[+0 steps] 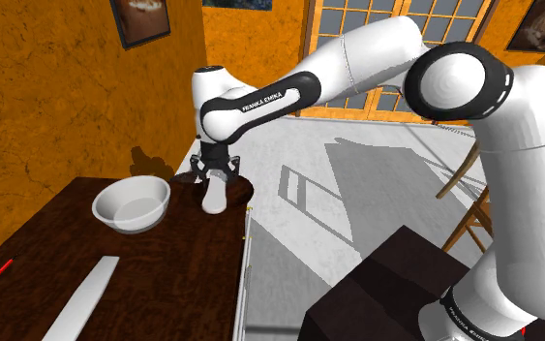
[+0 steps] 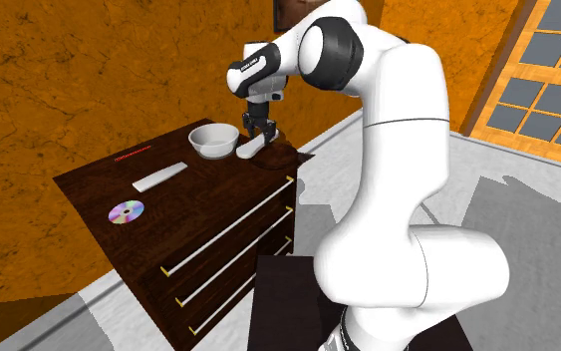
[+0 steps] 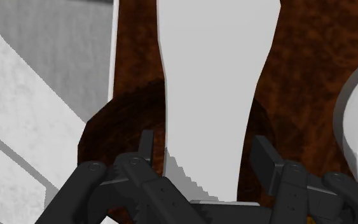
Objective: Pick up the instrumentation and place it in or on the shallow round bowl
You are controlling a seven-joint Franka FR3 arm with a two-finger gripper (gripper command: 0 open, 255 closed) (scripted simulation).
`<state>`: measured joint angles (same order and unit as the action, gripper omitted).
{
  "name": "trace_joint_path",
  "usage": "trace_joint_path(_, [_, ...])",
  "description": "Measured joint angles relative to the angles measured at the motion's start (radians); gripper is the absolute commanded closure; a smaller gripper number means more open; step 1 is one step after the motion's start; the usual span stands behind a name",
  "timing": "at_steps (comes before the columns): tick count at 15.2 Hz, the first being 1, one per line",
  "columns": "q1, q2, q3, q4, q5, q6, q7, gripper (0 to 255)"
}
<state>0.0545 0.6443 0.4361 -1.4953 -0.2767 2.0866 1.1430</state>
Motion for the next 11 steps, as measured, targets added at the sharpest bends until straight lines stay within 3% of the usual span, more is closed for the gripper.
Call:
trace_joint_path(5, [-0.015, 0.12, -0.03, 0.212, -0.01, -0.088, -0.087, 255])
trace_joint_path(11, [-0.024, 0.146, -0.038, 0.191, -0.019, -0.043, -0.095, 255])
